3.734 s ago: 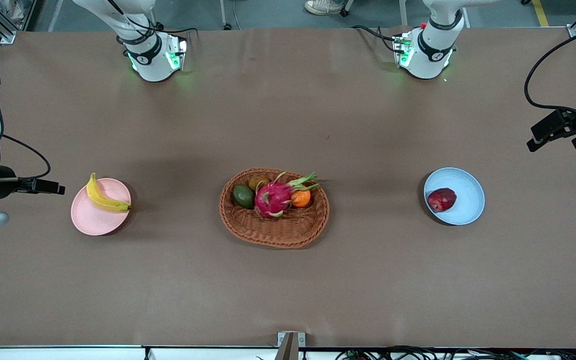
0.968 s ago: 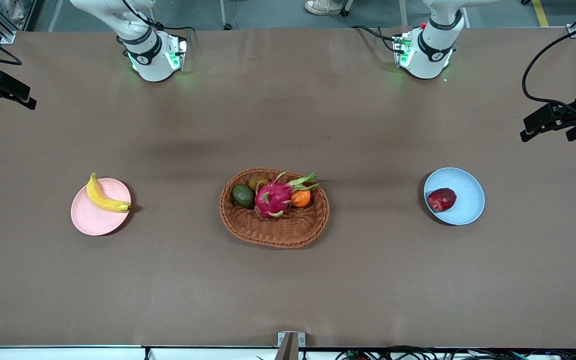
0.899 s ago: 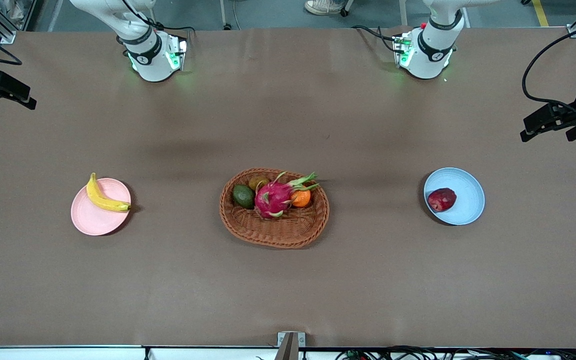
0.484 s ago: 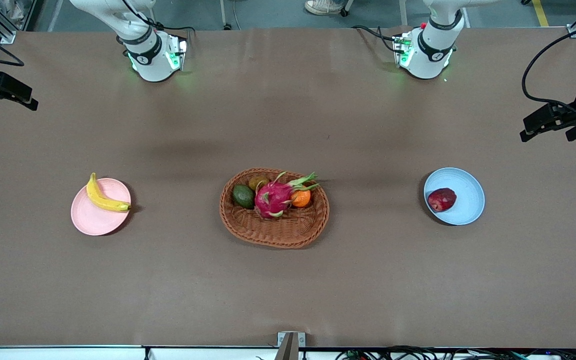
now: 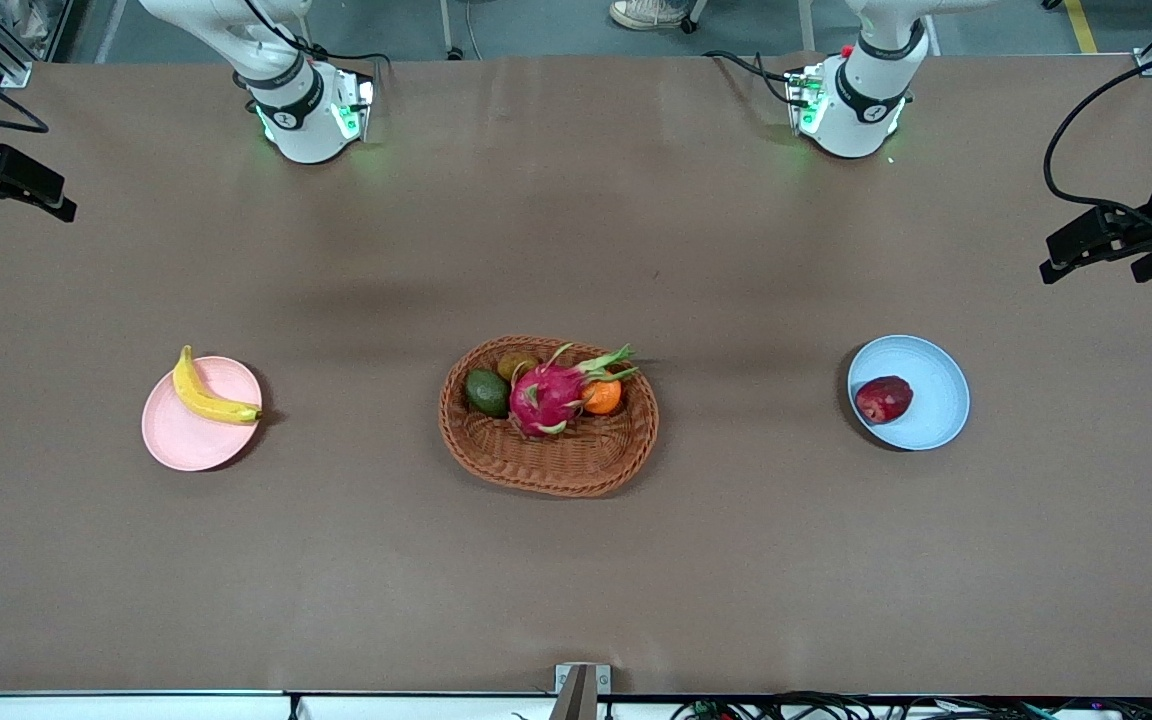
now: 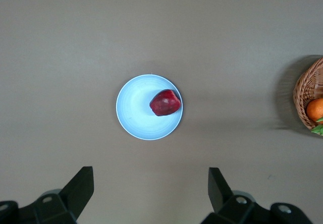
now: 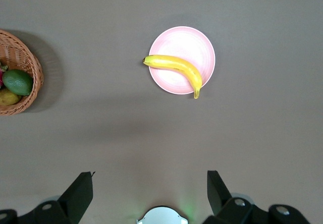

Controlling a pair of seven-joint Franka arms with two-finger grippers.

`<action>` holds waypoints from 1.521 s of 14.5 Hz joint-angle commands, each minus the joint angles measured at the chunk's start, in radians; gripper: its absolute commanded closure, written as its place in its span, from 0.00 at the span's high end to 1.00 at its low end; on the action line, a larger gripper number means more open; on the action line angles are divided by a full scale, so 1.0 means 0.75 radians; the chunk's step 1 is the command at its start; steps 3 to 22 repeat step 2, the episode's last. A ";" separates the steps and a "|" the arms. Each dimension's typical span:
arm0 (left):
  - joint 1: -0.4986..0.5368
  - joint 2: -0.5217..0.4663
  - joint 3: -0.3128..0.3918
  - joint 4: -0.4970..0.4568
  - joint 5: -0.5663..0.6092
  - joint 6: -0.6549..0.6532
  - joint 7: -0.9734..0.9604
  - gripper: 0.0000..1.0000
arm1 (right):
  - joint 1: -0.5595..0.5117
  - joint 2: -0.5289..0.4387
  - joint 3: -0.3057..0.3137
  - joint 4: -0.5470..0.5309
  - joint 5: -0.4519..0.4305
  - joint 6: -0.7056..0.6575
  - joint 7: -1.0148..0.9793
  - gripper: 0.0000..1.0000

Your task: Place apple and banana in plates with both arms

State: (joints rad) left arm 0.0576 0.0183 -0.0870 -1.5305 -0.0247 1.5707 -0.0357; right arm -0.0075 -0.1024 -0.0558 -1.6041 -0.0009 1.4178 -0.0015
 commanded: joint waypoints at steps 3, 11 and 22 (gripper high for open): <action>0.005 0.010 -0.009 0.028 0.021 -0.026 0.019 1.00 | 0.020 -0.037 -0.009 -0.037 -0.009 0.018 0.008 1.00; 0.005 0.010 -0.009 0.028 0.021 -0.026 0.019 1.00 | 0.020 -0.037 -0.009 -0.037 -0.009 0.018 0.008 1.00; 0.005 0.010 -0.009 0.028 0.021 -0.026 0.019 1.00 | 0.020 -0.037 -0.009 -0.037 -0.009 0.018 0.008 1.00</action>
